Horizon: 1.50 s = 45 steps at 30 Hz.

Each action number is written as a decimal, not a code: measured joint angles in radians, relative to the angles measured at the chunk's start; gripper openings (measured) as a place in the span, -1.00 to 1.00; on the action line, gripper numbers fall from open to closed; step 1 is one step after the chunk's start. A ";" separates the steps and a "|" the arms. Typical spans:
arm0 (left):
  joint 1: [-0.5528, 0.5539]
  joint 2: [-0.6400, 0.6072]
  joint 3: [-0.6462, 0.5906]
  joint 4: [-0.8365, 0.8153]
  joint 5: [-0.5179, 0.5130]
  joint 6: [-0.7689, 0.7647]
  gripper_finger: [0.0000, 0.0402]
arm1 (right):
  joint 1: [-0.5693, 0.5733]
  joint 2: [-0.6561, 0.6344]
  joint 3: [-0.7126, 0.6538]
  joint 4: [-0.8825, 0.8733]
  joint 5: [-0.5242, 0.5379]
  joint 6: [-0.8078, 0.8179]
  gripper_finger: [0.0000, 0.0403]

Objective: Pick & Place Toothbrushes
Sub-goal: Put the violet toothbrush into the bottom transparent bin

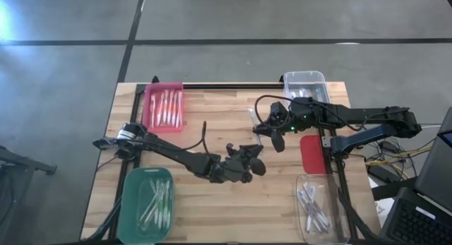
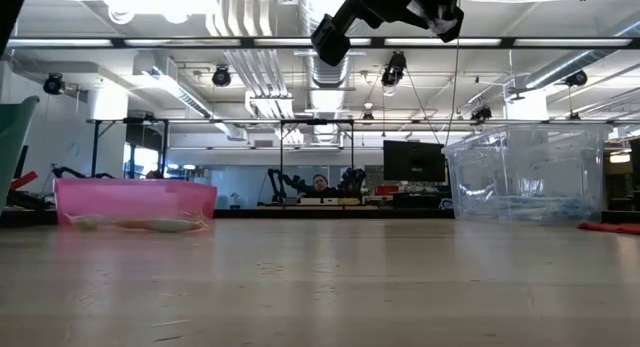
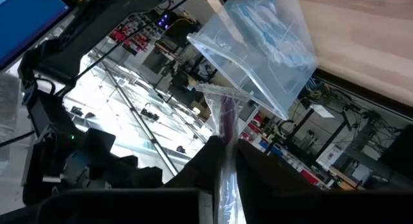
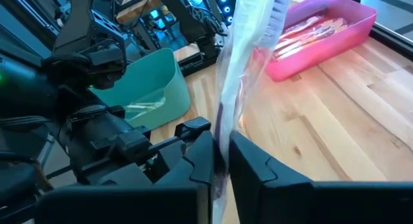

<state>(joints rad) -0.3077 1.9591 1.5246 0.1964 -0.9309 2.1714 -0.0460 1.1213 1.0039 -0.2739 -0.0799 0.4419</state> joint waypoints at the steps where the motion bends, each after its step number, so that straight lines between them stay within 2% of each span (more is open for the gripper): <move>1: 0.000 0.000 0.000 -0.009 0.000 0.000 -0.81 | 0.000 0.000 0.000 -0.003 0.000 0.000 -0.89; 6: 0.000 0.000 0.000 -0.047 0.015 -0.045 -0.78 | 0.000 0.000 -0.001 -0.015 0.000 0.000 -0.83; 16: -0.009 0.000 -0.001 -0.057 0.031 -0.341 -0.52 | -0.030 -0.003 -0.002 -0.097 0.007 -0.024 -0.88; 21: -0.028 0.000 -0.001 -0.059 -0.031 -0.612 -0.39 | -0.056 -0.021 -0.002 -0.169 0.006 -0.023 -0.88; 23: -0.037 -0.002 -0.001 -0.076 -0.069 -0.770 -0.37 | -0.060 -0.032 -0.002 -0.199 0.006 -0.014 -0.88; 25: -0.042 -0.017 -0.008 -0.132 -0.063 -0.964 -0.36 | -0.061 -0.043 -0.002 -0.227 0.007 0.000 -0.88; 27: -0.043 -0.052 -0.009 -0.256 0.031 -1.178 -0.35 | -0.060 -0.055 -0.002 -0.253 0.008 0.014 -0.88; 30: -0.026 -0.119 -0.013 -0.441 0.324 -1.490 -0.37 | -0.057 -0.073 -0.002 -0.288 0.011 0.047 -0.88; 32: 0.000 -0.165 -0.033 -0.487 0.534 -1.651 -0.38 | -0.052 -0.083 -0.002 -0.315 0.014 0.078 -0.88; 35: 0.044 -0.234 -0.095 -0.458 0.750 -1.808 -0.41 | -0.033 -0.087 -0.002 -0.362 0.038 0.115 -0.88; 38: 0.072 -0.306 -0.193 -0.357 0.830 -1.890 -0.43 | -0.003 -0.086 -0.002 -0.421 0.068 0.146 -0.88; 45: 0.084 -0.479 -0.538 0.095 0.835 -1.955 -0.43 | 0.105 -0.081 -0.001 -0.548 0.111 0.288 -0.89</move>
<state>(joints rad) -0.2237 1.4801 0.9870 0.2913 -0.0959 0.2163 0.0588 1.0405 1.0031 -0.8220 0.0307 0.7302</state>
